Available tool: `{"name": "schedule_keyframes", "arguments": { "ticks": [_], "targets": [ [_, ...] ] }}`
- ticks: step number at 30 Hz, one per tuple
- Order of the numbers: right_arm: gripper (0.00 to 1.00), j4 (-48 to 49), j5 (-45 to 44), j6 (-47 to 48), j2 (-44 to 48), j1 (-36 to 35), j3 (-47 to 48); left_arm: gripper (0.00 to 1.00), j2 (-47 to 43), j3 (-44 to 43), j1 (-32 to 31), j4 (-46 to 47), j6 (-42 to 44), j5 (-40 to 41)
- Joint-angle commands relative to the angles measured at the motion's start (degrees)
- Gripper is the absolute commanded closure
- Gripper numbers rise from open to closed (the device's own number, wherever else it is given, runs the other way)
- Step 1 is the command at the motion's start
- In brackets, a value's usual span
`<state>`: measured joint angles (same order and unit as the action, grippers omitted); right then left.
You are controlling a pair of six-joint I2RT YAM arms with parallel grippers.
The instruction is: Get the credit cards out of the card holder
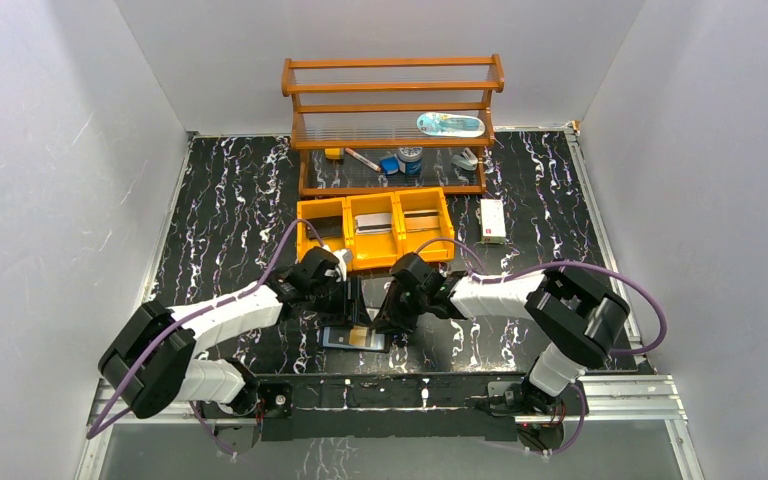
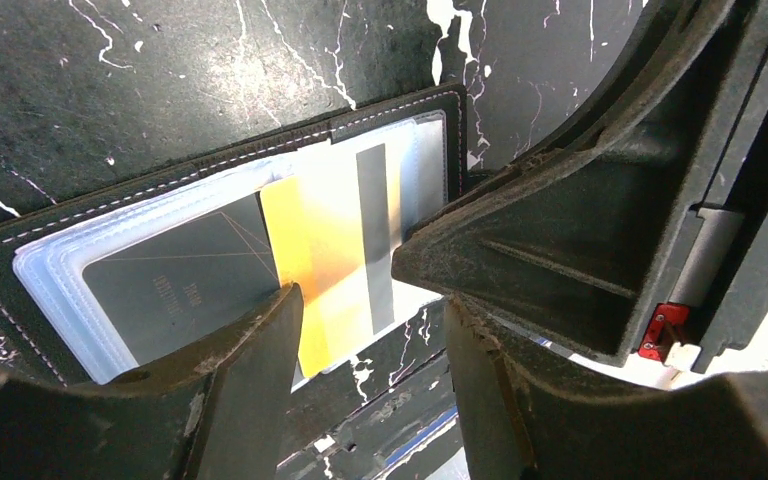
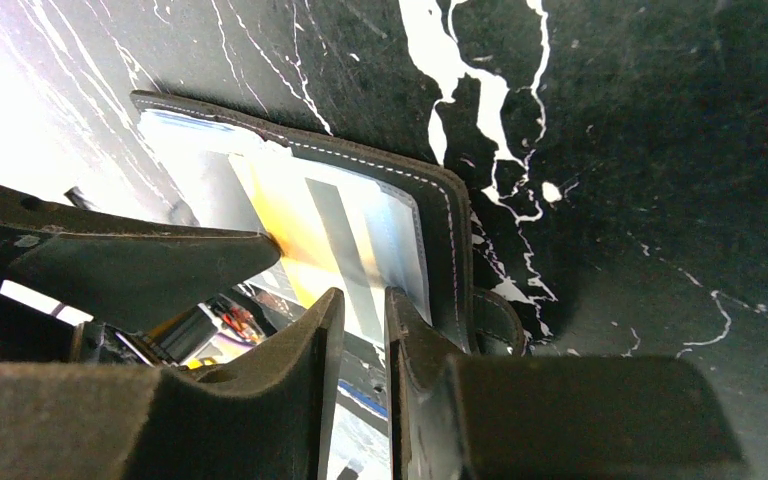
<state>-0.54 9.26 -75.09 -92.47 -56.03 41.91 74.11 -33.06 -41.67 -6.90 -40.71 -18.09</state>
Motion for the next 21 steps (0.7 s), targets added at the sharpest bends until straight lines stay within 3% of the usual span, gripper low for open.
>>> {"name": "schedule_keyframes", "arguments": {
  "ticks": [1,14,21],
  "targets": [
    [0.70,-1.50,-0.25,-0.32,-2.37,0.66,-3.33,0.48,-1.04,1.77,0.42,-0.41,-0.95,0.21],
    [0.70,-2.34,-0.42,-0.32,-2.60,0.84,-3.02,0.42,-7.63,0.73,0.42,-6.30,-1.86,9.17],
    [0.69,-2.54,-0.51,-0.06,-2.76,0.94,-2.79,0.47,-4.95,4.13,0.38,-0.71,-2.44,3.50]
  ]
}}
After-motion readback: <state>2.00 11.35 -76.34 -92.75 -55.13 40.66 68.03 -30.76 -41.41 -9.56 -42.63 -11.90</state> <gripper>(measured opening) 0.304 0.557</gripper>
